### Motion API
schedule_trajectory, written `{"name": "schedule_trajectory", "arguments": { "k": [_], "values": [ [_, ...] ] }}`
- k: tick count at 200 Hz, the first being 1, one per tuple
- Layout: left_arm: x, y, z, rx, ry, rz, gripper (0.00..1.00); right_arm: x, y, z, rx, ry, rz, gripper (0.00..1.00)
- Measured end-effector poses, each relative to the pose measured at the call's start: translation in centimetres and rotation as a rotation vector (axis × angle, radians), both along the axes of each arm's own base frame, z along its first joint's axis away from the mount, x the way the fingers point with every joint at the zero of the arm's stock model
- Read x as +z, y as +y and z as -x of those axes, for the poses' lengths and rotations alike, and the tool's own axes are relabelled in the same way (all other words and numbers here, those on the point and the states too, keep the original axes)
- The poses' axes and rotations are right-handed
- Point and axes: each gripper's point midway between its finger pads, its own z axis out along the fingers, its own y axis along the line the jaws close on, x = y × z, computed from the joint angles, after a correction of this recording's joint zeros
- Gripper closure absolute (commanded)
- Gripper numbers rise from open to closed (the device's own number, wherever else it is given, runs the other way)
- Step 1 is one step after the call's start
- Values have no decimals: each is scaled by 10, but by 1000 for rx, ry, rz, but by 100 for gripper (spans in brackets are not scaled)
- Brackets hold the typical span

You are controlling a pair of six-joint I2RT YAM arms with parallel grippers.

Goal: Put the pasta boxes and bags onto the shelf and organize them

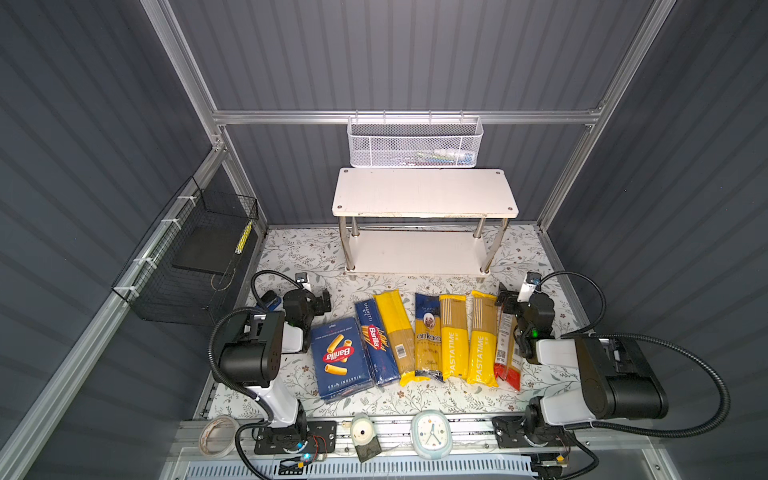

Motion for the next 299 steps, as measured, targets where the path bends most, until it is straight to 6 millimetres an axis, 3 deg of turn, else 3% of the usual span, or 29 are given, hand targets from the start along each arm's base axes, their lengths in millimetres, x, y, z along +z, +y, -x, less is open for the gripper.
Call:
{"name": "schedule_trajectory", "arguments": {
  "k": [125, 145, 158, 173, 193, 219, 247, 270, 299],
  "values": [
    [0, -1, 1, -3, 5, 0, 0, 6, -3, -2, -1, 39, -18, 1],
    [5, -2, 3, -5, 35, -3, 0, 42, -3, -10, -6, 33, -41, 1],
    [22, -3, -1, -10, 34, -2, 0, 83, 0, -15, -6, 9, -79, 1],
    [56, -7, -10, -29, 8, 7, 1, 121, 8, -8, 5, -33, -109, 1],
    [107, -14, -14, -56, -56, 20, 0, 141, 40, 15, 71, -29, -135, 3],
    [150, -30, 7, -113, -100, 58, 0, 123, 90, 44, 173, 107, -165, 6],
    [165, -52, 38, -195, -106, 125, 0, 100, 131, 72, 245, 287, -170, 8],
    [149, -64, 62, -241, -73, 178, 0, 86, 152, 91, 267, 393, -168, 8],
    [101, -76, 84, -287, 45, 239, 1, 53, 168, 109, 261, 538, -145, 11]
  ]
}}
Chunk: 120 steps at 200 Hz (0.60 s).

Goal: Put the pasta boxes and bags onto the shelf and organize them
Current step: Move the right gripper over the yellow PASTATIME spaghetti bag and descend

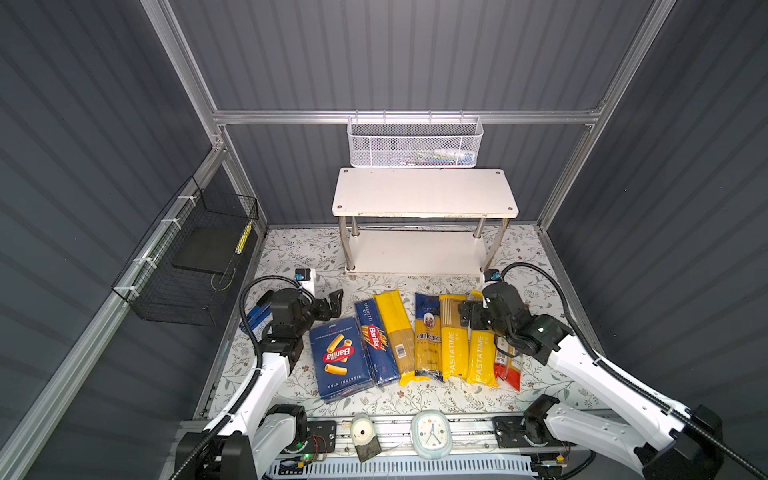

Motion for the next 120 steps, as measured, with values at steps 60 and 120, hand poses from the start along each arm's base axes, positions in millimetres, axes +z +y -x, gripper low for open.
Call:
{"name": "schedule_trajectory", "arguments": {
  "k": [60, 120],
  "values": [
    [-14, -9, 6, -53, 35, 7, 0, -53, 11, 16, -34, 179, 85, 13],
    [-20, -13, 6, -80, 19, -14, 0, -82, 19, 16, -68, 257, 90, 15]
  ]
}}
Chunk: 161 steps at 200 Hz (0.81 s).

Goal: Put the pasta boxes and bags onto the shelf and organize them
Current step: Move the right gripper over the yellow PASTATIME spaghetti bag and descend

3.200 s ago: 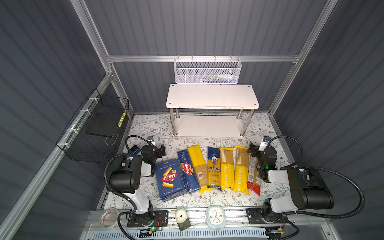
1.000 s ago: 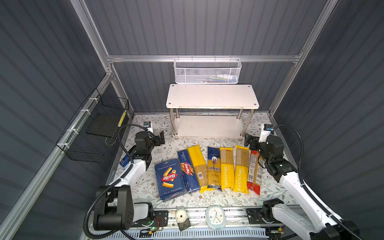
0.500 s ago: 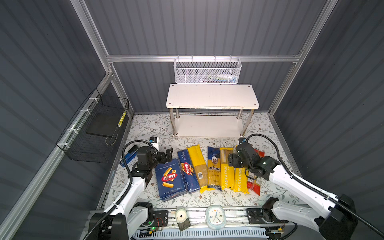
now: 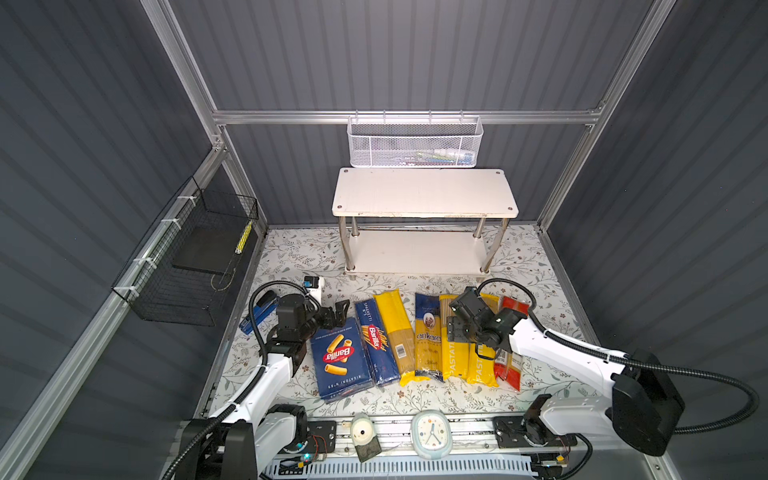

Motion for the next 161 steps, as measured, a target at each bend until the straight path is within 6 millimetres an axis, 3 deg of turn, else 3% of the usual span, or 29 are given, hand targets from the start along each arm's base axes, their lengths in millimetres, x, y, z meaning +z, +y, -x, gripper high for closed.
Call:
{"name": "schedule_trajectory", "arguments": {
  "k": [52, 161],
  "values": [
    [2, 1, 9, -2, -30, 0, 0, -8, 6, 3, -30, 11, -20, 13],
    [3, 2, 8, 5, -36, -3, 1, -37, 9, -6, -37, 21, -3, 10]
  ]
}}
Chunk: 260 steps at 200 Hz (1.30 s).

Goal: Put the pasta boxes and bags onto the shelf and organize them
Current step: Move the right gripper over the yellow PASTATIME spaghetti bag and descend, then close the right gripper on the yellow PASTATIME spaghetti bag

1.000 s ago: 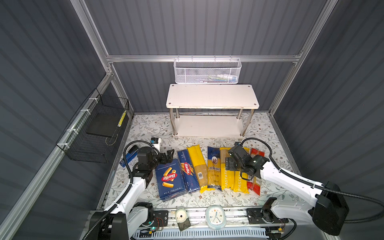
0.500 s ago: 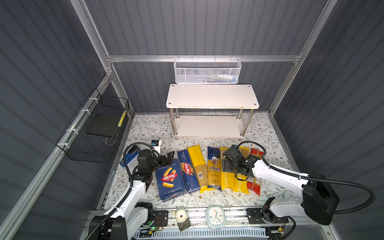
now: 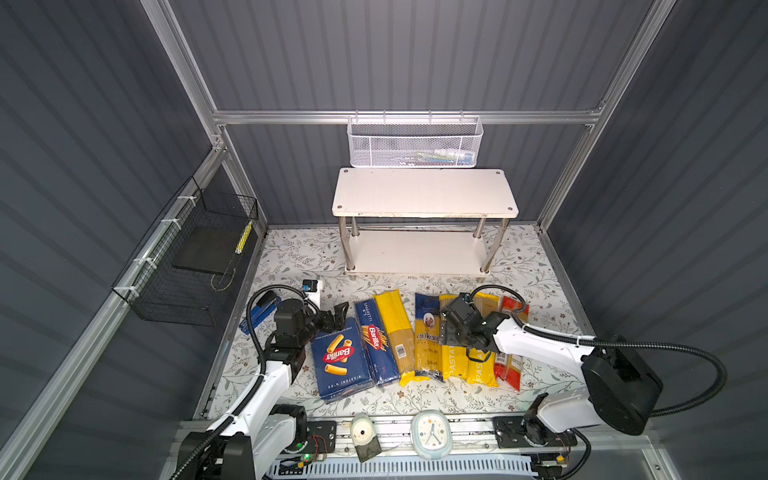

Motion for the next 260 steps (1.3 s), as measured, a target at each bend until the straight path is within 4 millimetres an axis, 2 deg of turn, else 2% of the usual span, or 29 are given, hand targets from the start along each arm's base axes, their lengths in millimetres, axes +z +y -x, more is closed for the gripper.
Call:
{"name": "schedule_trajectory", "arguments": {
  "k": [43, 117, 211, 260],
  "values": [
    [0, 1, 0, 3, 1, -2, 0, -12, 1, -5, 12, 11, 21, 11],
    [-2, 1, -1, 7, 5, -4, 0, -19, -2, -12, 8, 8, 22, 11],
    [-4, 1, -1, 7, 14, -5, 0, -22, -18, -3, -1, 10, 37, 12],
    [-7, 1, -1, 7, 20, -6, 1, -28, -15, -3, 21, 35, 62, 12]
  ]
}}
